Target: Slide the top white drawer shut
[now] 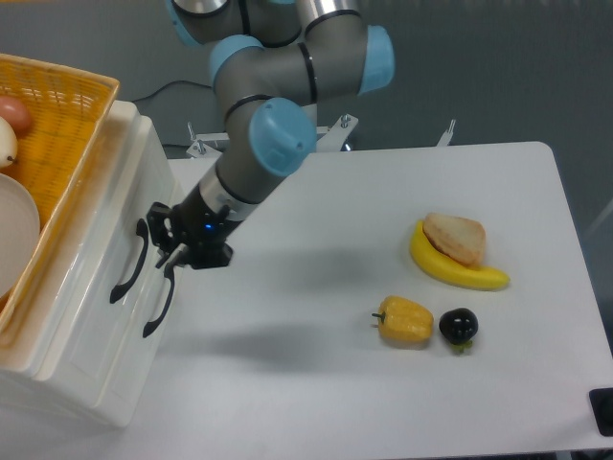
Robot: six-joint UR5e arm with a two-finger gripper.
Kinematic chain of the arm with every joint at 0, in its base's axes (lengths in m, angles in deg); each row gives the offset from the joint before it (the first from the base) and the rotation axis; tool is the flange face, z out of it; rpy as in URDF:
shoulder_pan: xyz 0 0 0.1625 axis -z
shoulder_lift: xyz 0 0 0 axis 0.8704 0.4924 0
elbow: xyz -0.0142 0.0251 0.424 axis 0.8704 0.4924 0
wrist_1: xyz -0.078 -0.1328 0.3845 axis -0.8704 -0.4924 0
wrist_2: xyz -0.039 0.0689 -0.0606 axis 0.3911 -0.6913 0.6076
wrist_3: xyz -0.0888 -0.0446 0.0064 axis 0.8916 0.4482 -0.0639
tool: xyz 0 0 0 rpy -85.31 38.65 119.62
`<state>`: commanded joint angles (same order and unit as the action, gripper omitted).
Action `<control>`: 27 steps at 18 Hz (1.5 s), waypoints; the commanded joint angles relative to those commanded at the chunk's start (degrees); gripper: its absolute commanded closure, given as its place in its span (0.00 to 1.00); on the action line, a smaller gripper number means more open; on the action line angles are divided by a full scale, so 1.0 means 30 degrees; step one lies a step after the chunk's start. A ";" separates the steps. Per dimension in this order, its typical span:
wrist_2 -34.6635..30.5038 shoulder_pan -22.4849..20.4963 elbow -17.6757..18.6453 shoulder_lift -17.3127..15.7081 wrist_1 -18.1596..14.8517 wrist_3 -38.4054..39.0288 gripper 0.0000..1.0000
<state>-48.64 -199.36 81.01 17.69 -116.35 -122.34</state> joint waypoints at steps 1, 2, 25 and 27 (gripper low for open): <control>-0.0643 -0.0440 -0.0232 0.0000 0.0000 -0.0378 0.35; -0.1548 -0.0821 -0.0438 0.0029 0.0000 -0.0874 0.17; -1.0346 -1.0228 -0.4072 0.4189 0.0586 -1.9566 0.00; -1.0346 -1.0434 -0.3811 0.4131 0.0528 -1.9659 0.00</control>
